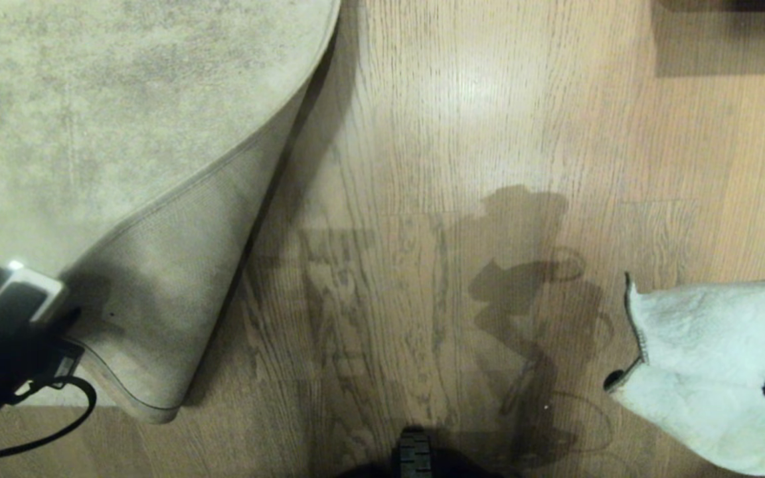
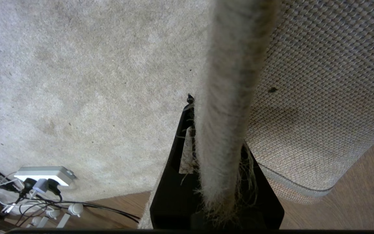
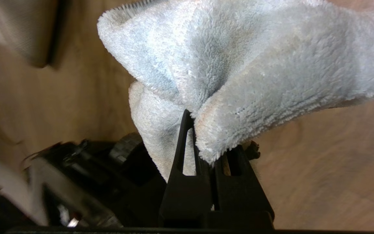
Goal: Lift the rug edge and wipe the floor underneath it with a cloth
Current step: Wipe the floor under the carpet with a rag
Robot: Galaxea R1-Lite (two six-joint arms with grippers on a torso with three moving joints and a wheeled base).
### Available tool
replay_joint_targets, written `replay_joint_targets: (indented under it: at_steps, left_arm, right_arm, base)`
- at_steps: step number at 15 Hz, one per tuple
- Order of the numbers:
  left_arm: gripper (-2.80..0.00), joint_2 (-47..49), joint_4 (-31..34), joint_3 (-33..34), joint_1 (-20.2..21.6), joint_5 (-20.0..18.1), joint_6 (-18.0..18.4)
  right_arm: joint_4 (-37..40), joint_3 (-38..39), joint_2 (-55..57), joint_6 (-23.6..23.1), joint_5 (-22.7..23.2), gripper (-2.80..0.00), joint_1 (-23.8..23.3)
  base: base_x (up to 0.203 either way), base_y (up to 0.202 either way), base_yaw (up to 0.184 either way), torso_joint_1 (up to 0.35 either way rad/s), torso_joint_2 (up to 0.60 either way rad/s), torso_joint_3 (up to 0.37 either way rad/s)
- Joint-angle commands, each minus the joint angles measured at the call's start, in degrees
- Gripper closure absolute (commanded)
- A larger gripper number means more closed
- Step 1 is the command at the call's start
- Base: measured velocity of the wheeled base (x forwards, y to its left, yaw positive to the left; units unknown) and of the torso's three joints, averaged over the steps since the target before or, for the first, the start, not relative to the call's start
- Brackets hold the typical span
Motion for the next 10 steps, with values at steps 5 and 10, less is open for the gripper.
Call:
replay_joint_targets:
  at_steps: [5, 10]
  left_arm:
    - [0.00, 0.3, -0.2, 0.0, -0.1, 0.0, 0.4]
    - [0.00, 0.3, -0.2, 0.4, -0.2, 0.0, 0.5]
  right_arm:
    - [-0.4, -2.1, 10.0, -0.7, 0.2, 0.00, 12.2]
    - [-8.2, -3.0, 21.1, -1.4, -3.6, 0.00, 19.1]
  base:
    - [0.000, 0.000, 0.000, 0.000, 0.00, 0.000]
    - [0.000, 0.000, 0.000, 0.000, 0.00, 0.000]
